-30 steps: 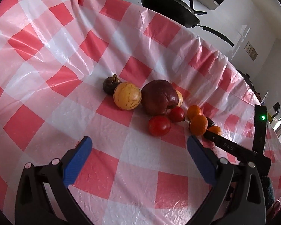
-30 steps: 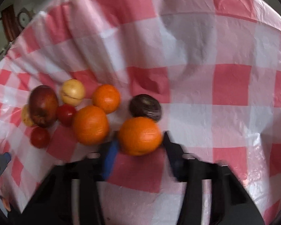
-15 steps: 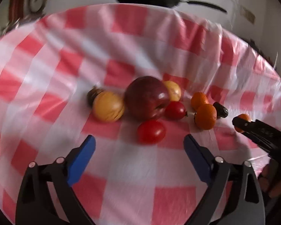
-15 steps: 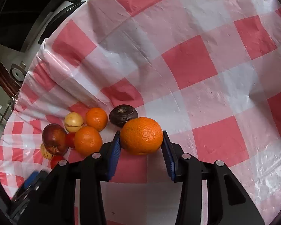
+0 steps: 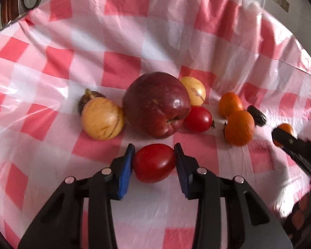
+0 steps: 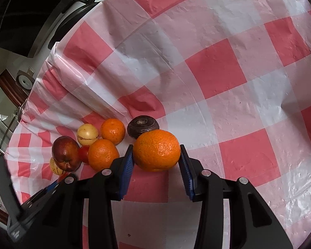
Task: Organize fruits
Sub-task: 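Grasp an orange with the right gripper while the left grasps a red tomato, then carry the orange and tomato over the white box and open both grippers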
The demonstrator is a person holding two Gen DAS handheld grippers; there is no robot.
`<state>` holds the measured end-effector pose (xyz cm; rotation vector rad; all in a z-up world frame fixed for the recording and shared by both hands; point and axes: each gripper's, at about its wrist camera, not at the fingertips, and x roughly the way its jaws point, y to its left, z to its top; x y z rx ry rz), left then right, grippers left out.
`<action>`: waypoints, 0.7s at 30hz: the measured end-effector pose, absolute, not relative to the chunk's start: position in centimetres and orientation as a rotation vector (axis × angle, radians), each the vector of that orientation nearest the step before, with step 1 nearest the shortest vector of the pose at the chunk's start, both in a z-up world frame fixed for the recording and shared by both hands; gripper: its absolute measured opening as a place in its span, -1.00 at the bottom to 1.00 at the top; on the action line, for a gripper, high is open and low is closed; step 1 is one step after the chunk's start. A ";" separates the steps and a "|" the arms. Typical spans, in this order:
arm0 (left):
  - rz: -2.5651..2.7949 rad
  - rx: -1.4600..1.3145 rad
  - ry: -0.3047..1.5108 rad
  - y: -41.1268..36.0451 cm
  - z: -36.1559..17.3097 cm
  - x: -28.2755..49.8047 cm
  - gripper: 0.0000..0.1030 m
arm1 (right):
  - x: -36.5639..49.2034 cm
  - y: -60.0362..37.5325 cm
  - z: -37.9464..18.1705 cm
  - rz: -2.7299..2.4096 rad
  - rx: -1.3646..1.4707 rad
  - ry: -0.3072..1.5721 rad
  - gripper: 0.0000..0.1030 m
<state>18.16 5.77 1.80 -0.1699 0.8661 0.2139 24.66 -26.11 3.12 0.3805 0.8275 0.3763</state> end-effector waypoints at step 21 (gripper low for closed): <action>0.358 -0.308 0.798 10.8 2.0 6.2 -0.24 | 24.4 -27.0 3.3 0.359 0.399 0.819 -0.18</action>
